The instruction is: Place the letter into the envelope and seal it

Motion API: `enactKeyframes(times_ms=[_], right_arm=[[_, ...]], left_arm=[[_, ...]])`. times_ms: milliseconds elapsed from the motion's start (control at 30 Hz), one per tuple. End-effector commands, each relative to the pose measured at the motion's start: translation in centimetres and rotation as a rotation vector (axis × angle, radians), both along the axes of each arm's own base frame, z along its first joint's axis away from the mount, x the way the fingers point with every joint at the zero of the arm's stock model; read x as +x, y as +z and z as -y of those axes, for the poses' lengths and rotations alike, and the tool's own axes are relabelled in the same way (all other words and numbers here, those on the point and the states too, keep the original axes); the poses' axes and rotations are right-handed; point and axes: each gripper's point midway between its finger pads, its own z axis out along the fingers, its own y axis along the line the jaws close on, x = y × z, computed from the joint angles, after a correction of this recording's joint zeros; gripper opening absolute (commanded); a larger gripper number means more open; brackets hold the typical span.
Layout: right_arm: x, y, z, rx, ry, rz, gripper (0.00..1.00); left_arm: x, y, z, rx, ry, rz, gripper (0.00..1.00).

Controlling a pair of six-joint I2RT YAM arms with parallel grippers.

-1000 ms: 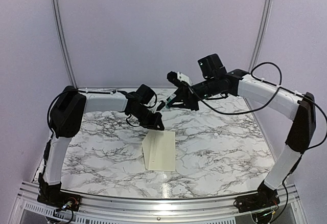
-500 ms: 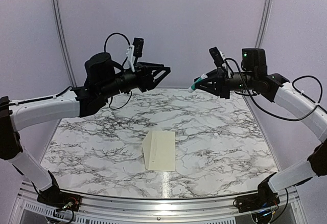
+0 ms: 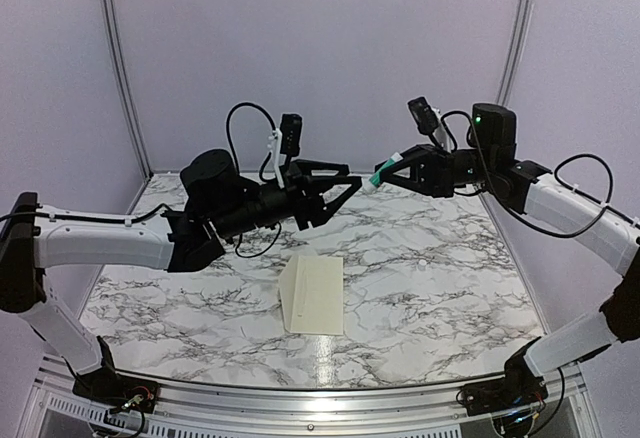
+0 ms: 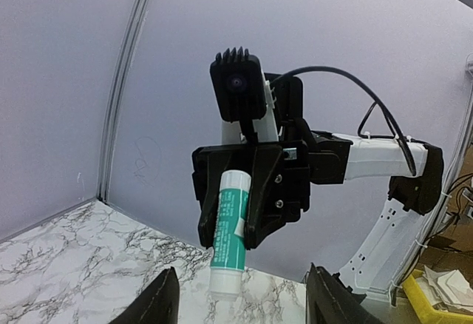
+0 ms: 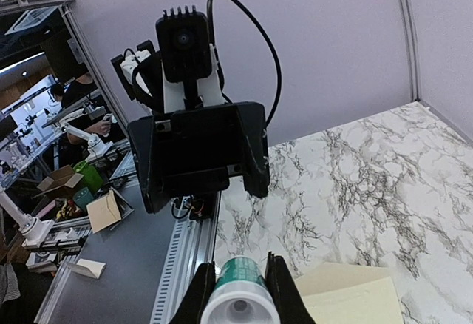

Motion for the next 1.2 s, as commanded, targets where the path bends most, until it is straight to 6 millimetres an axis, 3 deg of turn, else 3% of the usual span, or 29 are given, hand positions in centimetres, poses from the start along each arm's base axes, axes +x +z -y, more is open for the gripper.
enactKeyframes(times_ms=[0, 333, 500, 833, 1167], right_arm=[[-0.2, 1.1, 0.2, 0.033, 0.026, 0.011, 0.02], [-0.4, 0.8, 0.3, 0.031, 0.016, 0.015, 0.04], [-0.2, 0.5, 0.3, 0.026, 0.012, 0.011, 0.04], [-0.1, 0.4, 0.2, 0.027, 0.019, 0.007, 0.05], [0.3, 0.0, 0.2, 0.020, -0.005, 0.007, 0.05]], left_arm=[[0.2, 0.1, 1.2, -0.035, -0.010, -0.008, 0.61], [0.2, -0.7, 3.1, -0.022, -0.066, -0.022, 0.55], [-0.3, -0.7, 3.5, -0.017, -0.101, -0.006, 0.42], [-0.3, -1.0, 4.2, -0.012, -0.124, -0.012, 0.36], [-0.4, -0.8, 4.3, -0.014, -0.142, -0.004, 0.20]])
